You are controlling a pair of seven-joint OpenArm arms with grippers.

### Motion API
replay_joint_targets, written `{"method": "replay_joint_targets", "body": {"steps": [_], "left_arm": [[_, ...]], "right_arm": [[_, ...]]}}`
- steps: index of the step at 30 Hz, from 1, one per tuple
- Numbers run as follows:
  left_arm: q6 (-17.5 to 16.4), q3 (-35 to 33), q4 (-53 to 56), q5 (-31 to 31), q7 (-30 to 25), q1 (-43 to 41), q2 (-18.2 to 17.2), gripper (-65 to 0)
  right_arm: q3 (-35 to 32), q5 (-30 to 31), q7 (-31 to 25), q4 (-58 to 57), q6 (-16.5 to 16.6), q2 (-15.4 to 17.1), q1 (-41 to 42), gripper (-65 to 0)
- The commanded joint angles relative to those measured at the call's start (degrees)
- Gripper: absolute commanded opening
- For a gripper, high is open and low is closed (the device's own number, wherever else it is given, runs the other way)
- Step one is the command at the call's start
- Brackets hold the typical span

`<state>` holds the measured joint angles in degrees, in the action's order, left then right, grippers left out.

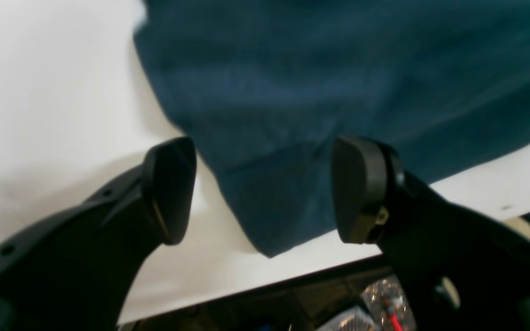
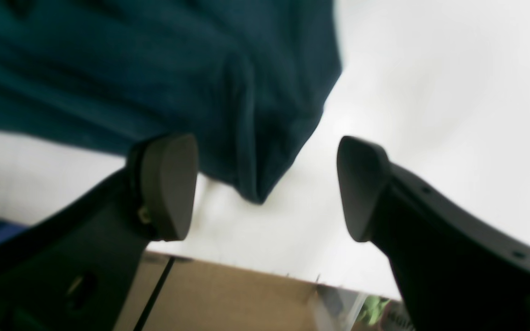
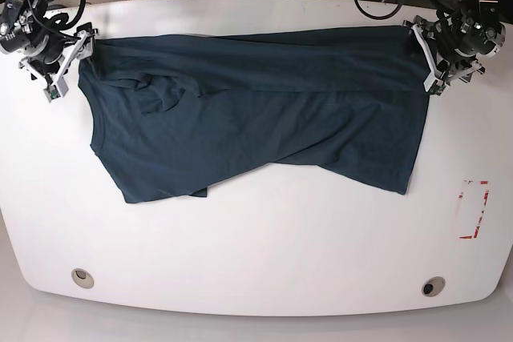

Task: Fold the T-shirt properly
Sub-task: 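Move the right gripper to the shirt hem and grasp it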

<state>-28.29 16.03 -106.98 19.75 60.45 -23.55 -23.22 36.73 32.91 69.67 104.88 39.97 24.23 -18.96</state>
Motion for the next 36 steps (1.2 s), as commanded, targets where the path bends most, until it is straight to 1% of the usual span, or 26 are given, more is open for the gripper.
{"method": "replay_joint_targets", "body": {"steps": [1,4,6,9,11,13,15,19,23,26,27,30,33,36], "left_arm": [[0.12,0.63,-1.46,-0.01,-0.36,0.83,-0.91,-22.4],[0.12,0.8,-2.6,-0.01,0.17,2.76,-0.82,-22.4],[0.12,0.98,-3.39,-0.01,0.87,3.29,-0.82,-22.4],[0.12,1.07,-3.66,-0.01,1.14,4.25,-0.82,-22.4],[0.12,1.07,-3.66,-0.1,1.22,6.1,-0.82,-22.4],[0.12,1.15,-3.66,-0.1,1.22,6.54,-0.82,-22.4],[0.12,1.15,-3.66,-0.28,1.22,6.63,-0.82,-22.4],[0.21,1.15,-3.66,-0.28,1.22,6.98,-0.82,-22.4],[0.21,1.15,-3.48,-0.36,1.22,7.07,-0.82,-22.4],[0.21,1.15,-3.48,-0.36,1.22,7.07,-0.82,-22.4],[0.21,1.15,-3.48,-0.36,1.22,7.07,-0.82,-22.4],[0.21,1.15,-3.48,-0.36,1.22,7.07,-0.82,-22.4],[0.21,0.98,-3.48,-0.36,1.22,7.07,-0.82,-22.4],[0.21,0.89,-3.39,-0.36,1.22,7.07,-0.82,-22.4]], "right_arm": [[0.15,0.54,-0.35,4.09,0.03,-0.45,1.6,-19.8],[-0.2,0.63,0.53,5.14,0.03,-0.98,2.57,-19.8],[-0.82,0.72,0.7,5.14,0.03,-2.38,4.15,-19.8],[-3.72,0.54,0.79,4.97,0.03,-3.88,6.61,-19.8],[-7.5,0.46,0.79,4.97,0.03,-4.14,8.54,-19.8],[-10.4,0.28,0.79,4.88,0.03,-5.2,9.95,-19.8],[-11.72,0.19,0.79,4.35,0.03,-6.16,10.74,-19.8],[-12.25,0.19,0.79,-1.36,0.03,-7.22,14.35,-19.8],[-13.57,0.19,-0.09,-8.84,0.03,-6.87,17.16,-20.3],[-13.74,0.19,-1.58,-12.79,0.03,-6.78,18.57,-25.2],[-13.74,0.19,-2.02,-13.94,0.03,-6.69,18.65,-27.7],[-13.83,0.19,-2.28,-15.96,0.03,-5.9,19.36,-32.7],[-14.88,0.19,-3.16,-17.36,0.03,-5.99,20.24,-35.0],[-17.35,0.19,-4.13,-17.45,0.03,-5.99,20.24,-35.4]]}}
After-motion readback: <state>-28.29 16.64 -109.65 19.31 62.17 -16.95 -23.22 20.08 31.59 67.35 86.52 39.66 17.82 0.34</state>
